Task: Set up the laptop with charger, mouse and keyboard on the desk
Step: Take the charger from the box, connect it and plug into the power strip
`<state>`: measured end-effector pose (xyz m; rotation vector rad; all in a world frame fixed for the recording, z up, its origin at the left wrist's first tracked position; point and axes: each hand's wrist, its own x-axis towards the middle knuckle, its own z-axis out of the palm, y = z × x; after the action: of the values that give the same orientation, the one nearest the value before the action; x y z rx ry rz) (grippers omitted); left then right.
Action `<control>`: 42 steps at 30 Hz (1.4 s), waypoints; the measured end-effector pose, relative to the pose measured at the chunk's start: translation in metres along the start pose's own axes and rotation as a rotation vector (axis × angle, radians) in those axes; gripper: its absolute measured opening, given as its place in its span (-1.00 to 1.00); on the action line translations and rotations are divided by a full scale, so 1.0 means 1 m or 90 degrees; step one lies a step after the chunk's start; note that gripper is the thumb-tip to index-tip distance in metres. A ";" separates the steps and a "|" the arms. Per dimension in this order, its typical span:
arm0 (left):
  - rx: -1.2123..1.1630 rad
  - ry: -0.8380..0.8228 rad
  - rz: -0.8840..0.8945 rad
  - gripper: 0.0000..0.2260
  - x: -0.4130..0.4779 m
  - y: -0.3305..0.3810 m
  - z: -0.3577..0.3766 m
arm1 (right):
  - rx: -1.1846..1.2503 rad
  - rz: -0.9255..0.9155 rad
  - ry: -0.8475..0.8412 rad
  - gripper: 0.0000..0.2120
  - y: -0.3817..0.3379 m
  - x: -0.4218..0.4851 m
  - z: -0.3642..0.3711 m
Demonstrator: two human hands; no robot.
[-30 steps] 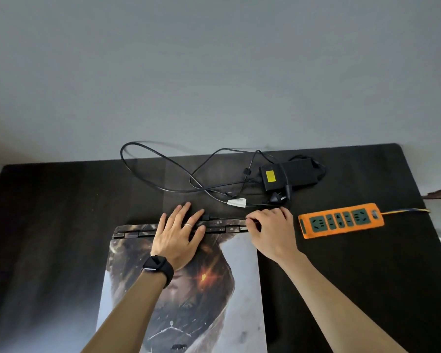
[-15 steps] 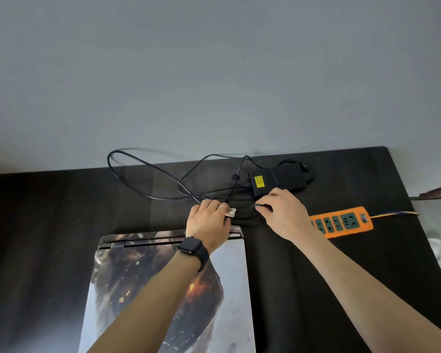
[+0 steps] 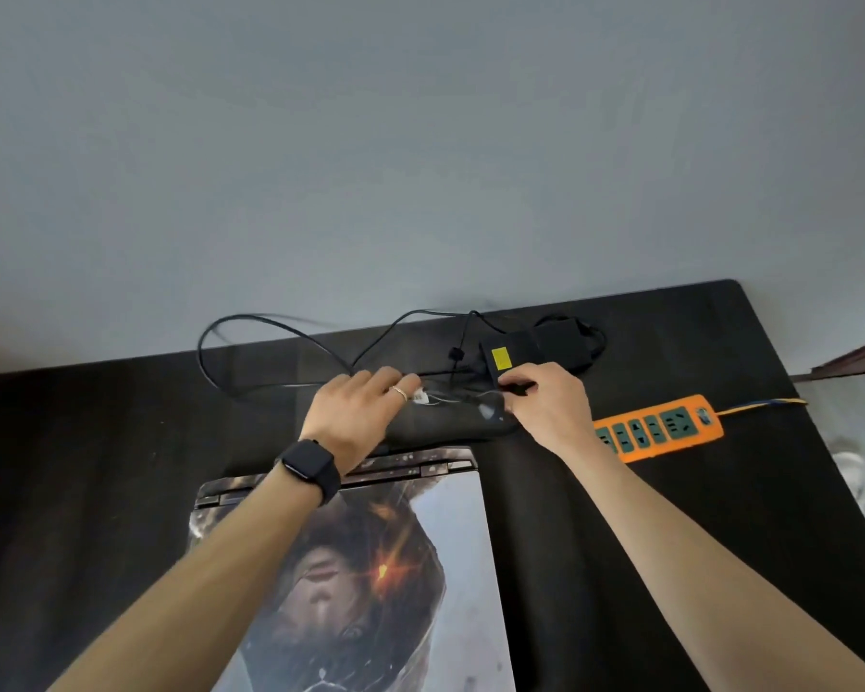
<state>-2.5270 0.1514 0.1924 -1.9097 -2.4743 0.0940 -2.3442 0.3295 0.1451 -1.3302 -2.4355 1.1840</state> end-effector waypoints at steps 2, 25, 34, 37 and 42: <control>-0.030 0.025 -0.028 -0.46 0.003 -0.010 -0.021 | 0.122 0.063 -0.076 -0.82 -0.010 -0.004 -0.007; -0.215 0.145 0.087 -0.59 0.038 0.096 -0.044 | 0.052 0.127 0.019 -0.76 0.013 -0.086 -0.091; -0.437 -0.108 -0.121 -0.39 0.013 0.181 0.032 | -0.264 0.117 -0.036 -0.83 0.036 -0.067 -0.112; -0.450 -0.095 -0.177 -0.26 0.022 0.199 0.043 | -0.189 0.138 -0.023 -0.81 0.043 -0.053 -0.114; -0.380 -0.091 -0.165 -0.32 0.037 0.206 0.059 | -0.086 0.156 0.005 -0.73 0.067 -0.042 -0.102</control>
<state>-2.3400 0.2368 0.1208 -1.7569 -3.0772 -0.5947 -2.2292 0.3775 0.1793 -1.7108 -2.4392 1.0743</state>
